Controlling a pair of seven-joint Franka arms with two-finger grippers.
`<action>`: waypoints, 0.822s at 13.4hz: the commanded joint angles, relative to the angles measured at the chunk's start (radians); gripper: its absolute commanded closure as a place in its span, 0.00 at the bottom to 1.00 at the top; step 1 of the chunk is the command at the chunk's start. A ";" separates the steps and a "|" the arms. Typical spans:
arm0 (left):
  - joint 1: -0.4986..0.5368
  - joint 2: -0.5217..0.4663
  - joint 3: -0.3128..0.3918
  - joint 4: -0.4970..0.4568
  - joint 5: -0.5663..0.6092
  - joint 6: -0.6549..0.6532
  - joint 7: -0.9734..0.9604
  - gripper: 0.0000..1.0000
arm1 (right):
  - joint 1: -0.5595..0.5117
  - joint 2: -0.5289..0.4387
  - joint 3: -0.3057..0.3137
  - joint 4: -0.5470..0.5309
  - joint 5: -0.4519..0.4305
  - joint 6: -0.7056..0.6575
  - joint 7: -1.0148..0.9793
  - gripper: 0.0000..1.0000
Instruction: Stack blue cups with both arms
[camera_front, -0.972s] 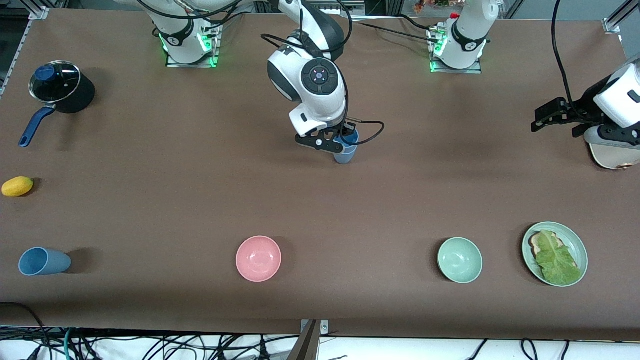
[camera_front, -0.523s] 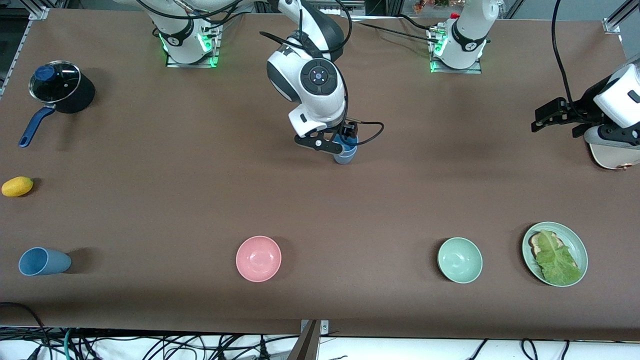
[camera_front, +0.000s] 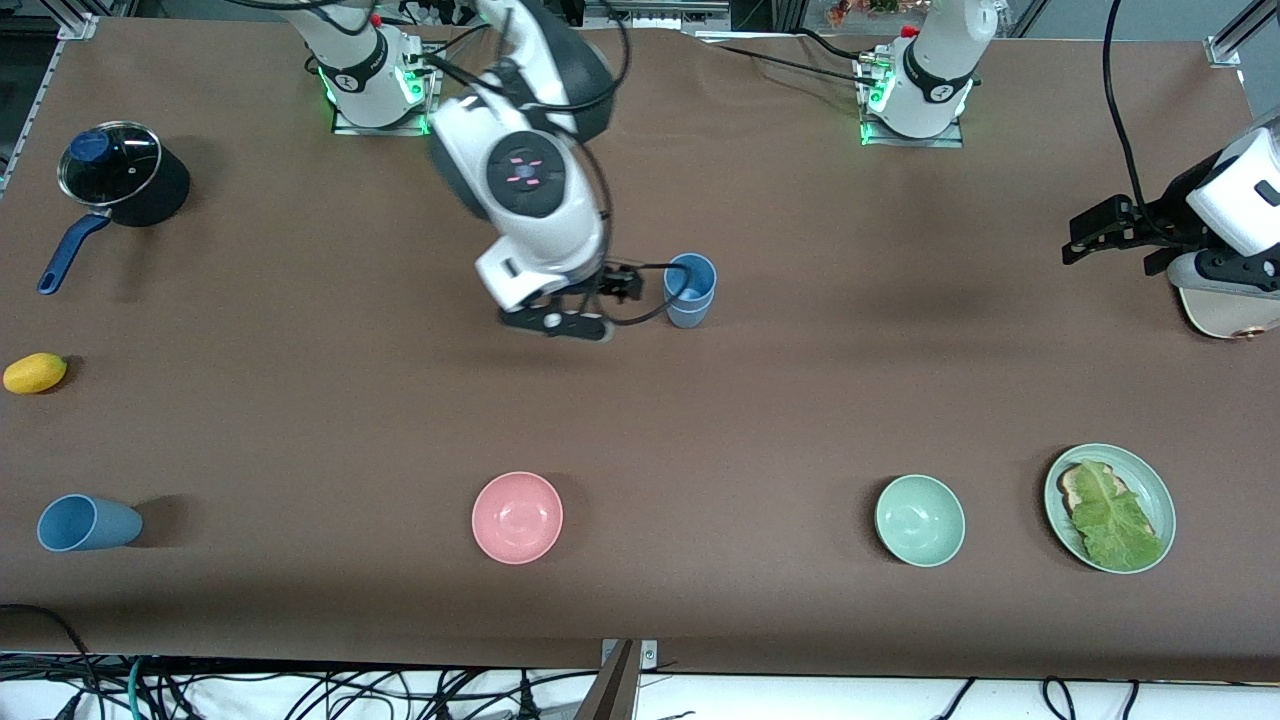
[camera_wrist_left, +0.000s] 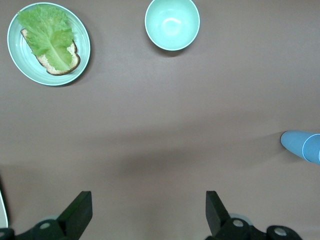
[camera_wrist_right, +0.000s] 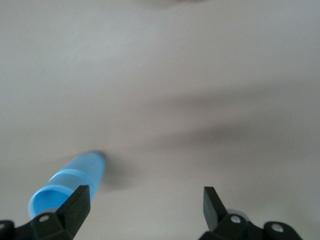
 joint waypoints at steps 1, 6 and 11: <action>0.006 0.009 -0.006 0.027 0.008 -0.007 0.005 0.00 | 0.000 -0.025 -0.132 -0.006 0.010 -0.063 -0.148 0.00; 0.009 0.009 -0.006 0.025 0.007 -0.018 0.003 0.00 | 0.000 -0.039 -0.290 -0.006 0.010 -0.131 -0.320 0.00; 0.014 0.008 -0.004 0.027 0.007 -0.032 0.002 0.00 | -0.019 -0.039 -0.312 -0.006 0.011 -0.146 -0.339 0.00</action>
